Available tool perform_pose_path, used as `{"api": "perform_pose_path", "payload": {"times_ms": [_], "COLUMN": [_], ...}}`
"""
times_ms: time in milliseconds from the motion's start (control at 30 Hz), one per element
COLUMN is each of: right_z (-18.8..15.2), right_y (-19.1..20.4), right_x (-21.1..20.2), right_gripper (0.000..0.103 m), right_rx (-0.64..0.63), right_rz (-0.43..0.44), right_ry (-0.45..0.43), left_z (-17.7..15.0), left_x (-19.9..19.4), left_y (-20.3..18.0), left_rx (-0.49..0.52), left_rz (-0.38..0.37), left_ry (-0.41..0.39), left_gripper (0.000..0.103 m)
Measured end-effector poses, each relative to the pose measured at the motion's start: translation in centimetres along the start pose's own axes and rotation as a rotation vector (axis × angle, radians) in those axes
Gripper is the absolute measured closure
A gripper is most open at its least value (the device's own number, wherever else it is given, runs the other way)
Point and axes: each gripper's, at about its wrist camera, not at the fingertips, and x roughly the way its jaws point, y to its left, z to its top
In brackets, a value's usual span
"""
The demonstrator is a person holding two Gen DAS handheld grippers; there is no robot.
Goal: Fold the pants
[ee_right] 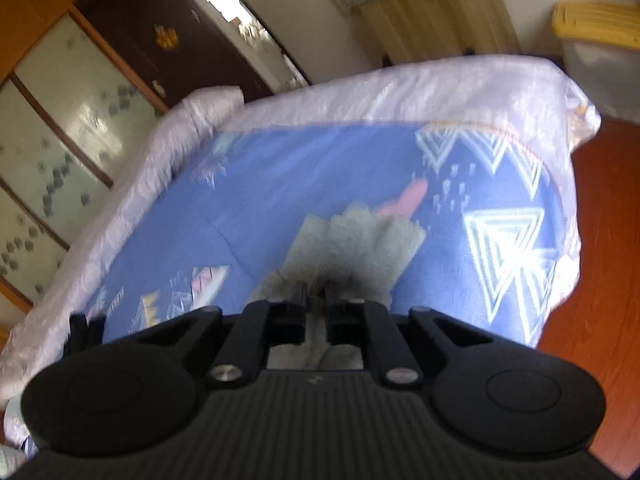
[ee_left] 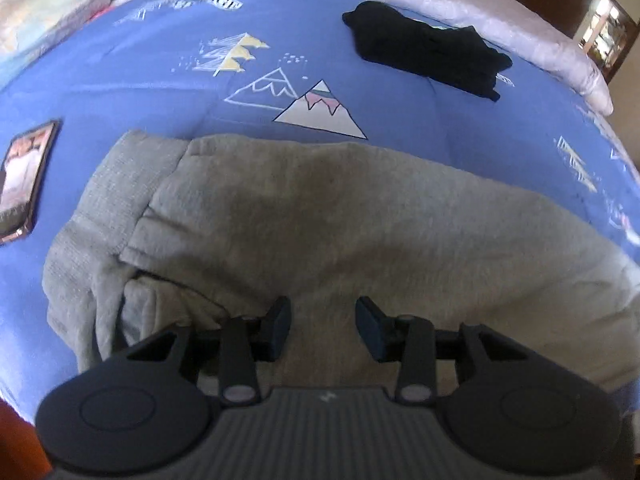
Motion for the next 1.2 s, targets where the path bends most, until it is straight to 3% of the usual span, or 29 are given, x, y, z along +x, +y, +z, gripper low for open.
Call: {"api": "perform_pose_path", "payload": {"times_ms": [33, 133, 200, 267, 333, 467, 633, 733, 833, 933, 967, 1000, 1033, 1067, 1200], "right_z": [0.0, -0.6, -0.9, -0.8, -0.5, -0.4, -1.1, -3.5, -5.0, -3.0, -1.9, -0.8, -0.3, -0.1, -1.1], "right_y": [-0.8, -4.9, -7.6, -8.5, -8.9, -8.2, -0.3, 4.8, 6.3, 3.5, 1.3, -1.5, -3.8, -4.7, -1.3], "right_x": [-0.4, 2.0, 1.8, 0.2, -1.0, -2.3, -1.3, 1.1, 5.2, 7.4, 7.7, 8.2, 8.7, 8.8, 8.1], "right_gripper": [0.093, 0.101, 0.1, 0.082, 0.071, 0.071, 0.071, 0.071, 0.071, 0.074, 0.09, 0.103, 0.103, 0.103, 0.103], "right_rx": [0.0, 0.084, 0.221, 0.277, 0.279, 0.29, 0.048, -0.141, -0.238, -0.227, -0.142, 0.004, 0.129, 0.173, -0.035], "right_rz": [-0.018, -0.201, -0.134, -0.091, -0.066, 0.014, 0.201, 0.308, 0.259, 0.067, 0.038, 0.064, 0.111, 0.142, 0.052], "right_ry": [-0.032, 0.069, 0.077, 0.027, 0.004, 0.028, 0.136, 0.27, 0.353, 0.25, 0.225, 0.245, 0.278, 0.286, 0.255], "left_z": [-0.2, -0.3, -0.1, -0.1, 0.1, 0.0, -0.3, -0.7, -1.3, -1.9, -2.1, -2.2, -2.4, -2.5, -2.5], "left_x": [0.0, 0.3, 0.4, 0.2, -0.3, -1.5, -3.3, -2.7, -1.1, 0.2, 0.2, 0.2, 0.3, 0.4, 0.7], "left_y": [-0.2, -0.4, -1.0, -1.1, -1.3, -1.9, -3.6, -4.6, -4.9, -4.8, -5.0, -5.1, -5.3, -5.6, -6.2], "left_rx": [0.008, 0.029, 0.041, 0.04, 0.044, 0.047, 0.111, 0.14, 0.149, 0.161, 0.177, 0.193, 0.208, 0.22, 0.229], "left_rz": [0.005, 0.022, 0.037, 0.035, 0.032, 0.021, -0.026, -0.04, -0.027, 0.002, 0.01, 0.018, 0.029, 0.039, 0.059], "left_ry": [-0.002, 0.007, 0.014, 0.013, 0.01, -0.014, -0.066, -0.047, -0.001, 0.027, 0.019, 0.016, 0.014, 0.012, 0.008], "left_gripper": [0.065, 0.064, 0.063, 0.058, 0.057, 0.058, 0.057, 0.057, 0.057, 0.057, 0.056, 0.056, 0.055, 0.053, 0.049]}}
